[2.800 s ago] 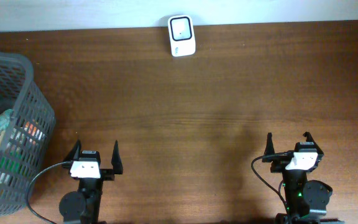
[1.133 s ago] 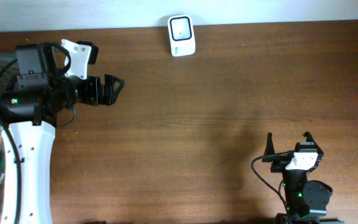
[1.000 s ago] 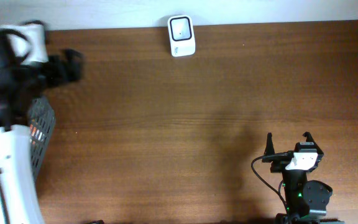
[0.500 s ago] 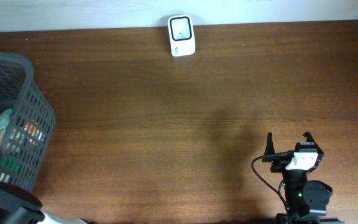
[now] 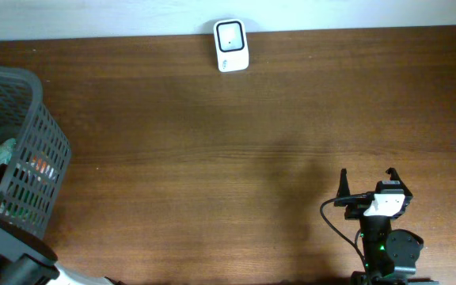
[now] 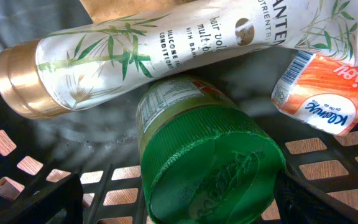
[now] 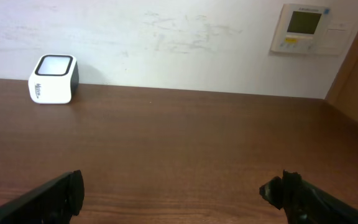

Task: Scan the item barcode
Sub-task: 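Reach the left gripper into the basket and grasp the green-lidded jar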

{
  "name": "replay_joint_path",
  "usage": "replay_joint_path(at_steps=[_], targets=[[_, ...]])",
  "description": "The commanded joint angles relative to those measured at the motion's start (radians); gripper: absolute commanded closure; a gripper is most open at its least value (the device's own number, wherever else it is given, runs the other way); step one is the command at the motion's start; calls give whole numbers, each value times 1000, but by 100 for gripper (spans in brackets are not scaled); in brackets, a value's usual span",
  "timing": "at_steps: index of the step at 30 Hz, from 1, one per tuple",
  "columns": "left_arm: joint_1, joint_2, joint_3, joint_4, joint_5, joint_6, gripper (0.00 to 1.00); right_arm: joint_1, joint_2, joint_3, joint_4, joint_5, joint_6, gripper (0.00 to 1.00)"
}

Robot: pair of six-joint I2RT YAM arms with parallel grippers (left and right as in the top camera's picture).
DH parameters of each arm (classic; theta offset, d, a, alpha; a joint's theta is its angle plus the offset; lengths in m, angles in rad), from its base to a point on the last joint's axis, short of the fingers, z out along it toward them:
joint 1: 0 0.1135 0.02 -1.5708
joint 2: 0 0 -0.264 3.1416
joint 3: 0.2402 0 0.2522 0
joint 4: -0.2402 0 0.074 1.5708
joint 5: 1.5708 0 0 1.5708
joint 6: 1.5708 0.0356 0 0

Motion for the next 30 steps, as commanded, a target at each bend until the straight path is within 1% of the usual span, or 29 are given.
replay_joint_path(at_steps=[1,2,3,4,7,9,10,11,14,15,17,18,20,24,26,27,30], targets=[[-1,4,-48,13,-35,15,4,6,-7,-5,-4,1,9,2],[-1,4,-75,34,-35,15,11,6,-7,-5,-4,1,9,2],[-1,4,-84,41,-39,15,21,6,-7,-5,-4,1,9,1],[-1,4,-84,42,-43,15,25,6,-7,-5,-4,1,9,2],[-1,3,-71,42,-45,15,25,6,-6,-5,-4,1,9,2],[-1,3,-13,4,-44,15,27,6,-7,-5,-4,1,9,2],[-1,3,-3,-8,-36,15,26,6,-7,-5,-4,1,9,2],[-1,3,-3,-10,-33,15,20,6,-7,-5,-4,1,9,2],[-1,3,-10,-10,-43,17,18,6,-7,-5,-4,1,9,2],[0,4,-28,-9,-54,19,9,6,-7,-5,-4,1,9,2],[5,4,-58,6,-74,19,4,6,-7,-5,-4,1,9,2],[5,4,-86,38,-81,20,3,6,-7,-5,-4,1,9,2],[3,4,-114,59,-79,34,3,6,-7,-5,-4,1,9,2],[3,4,-124,32,-80,34,0,6,-7,-5,-4,1,9,2],[3,4,-143,30,-86,34,1,6,-7,-5,-4,1,9,2],[4,4,-175,49,-109,34,1,6,-7,-5,-4,1,9,2],[3,4,-235,120,-108,31,1,6,-7,-5,-4,1,9,2]])
